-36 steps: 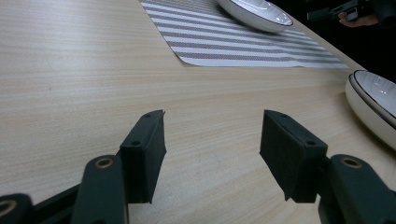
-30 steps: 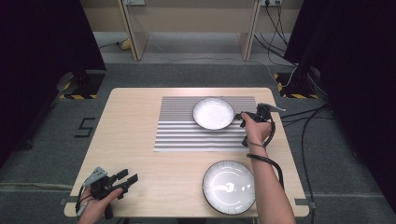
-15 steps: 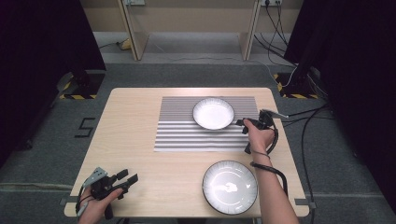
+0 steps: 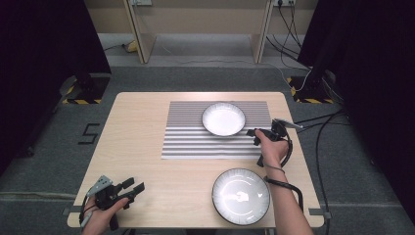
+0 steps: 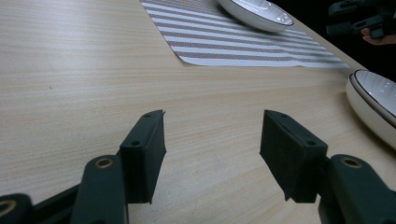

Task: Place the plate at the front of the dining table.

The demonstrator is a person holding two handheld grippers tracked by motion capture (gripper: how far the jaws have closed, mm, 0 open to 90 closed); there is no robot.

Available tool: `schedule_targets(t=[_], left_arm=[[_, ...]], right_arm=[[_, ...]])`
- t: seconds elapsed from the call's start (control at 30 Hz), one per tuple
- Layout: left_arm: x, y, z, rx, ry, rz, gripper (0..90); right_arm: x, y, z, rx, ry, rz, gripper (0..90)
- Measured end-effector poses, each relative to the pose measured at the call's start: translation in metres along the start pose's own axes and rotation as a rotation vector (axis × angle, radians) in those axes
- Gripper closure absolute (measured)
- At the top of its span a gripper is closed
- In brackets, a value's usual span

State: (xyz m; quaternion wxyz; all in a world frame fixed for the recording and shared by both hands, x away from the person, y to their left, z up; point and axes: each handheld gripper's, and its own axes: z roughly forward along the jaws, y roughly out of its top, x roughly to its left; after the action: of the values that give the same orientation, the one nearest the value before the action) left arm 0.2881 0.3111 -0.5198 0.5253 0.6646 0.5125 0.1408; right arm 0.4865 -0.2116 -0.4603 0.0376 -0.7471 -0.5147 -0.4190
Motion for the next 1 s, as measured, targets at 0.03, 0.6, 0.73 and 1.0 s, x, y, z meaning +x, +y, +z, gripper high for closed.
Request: schedule_targets(t=[0.03,0.6,0.73,1.0], left_arm=[[0.0,0.0,0.0,0.0,0.001,-0.001,39.7],[-0.001,0.0,0.0,0.0,0.001,-0.002,39.7],[0.0,0.0,0.0,0.0,0.001,-0.002,39.7],[-0.001,0.0,0.0,0.002,0.001,-0.001,39.7]], right_arm=[[0.0,-0.001,-0.001,0.004,0.002,0.002,48.5],[-0.007,-0.015,-0.009,0.0,0.001,-0.026,48.2],[-0.01,-0.019,-0.011,0.005,0.013,-0.021,47.9],[-0.013,-0.025,-0.015,0.003,0.017,-0.026,47.8]])
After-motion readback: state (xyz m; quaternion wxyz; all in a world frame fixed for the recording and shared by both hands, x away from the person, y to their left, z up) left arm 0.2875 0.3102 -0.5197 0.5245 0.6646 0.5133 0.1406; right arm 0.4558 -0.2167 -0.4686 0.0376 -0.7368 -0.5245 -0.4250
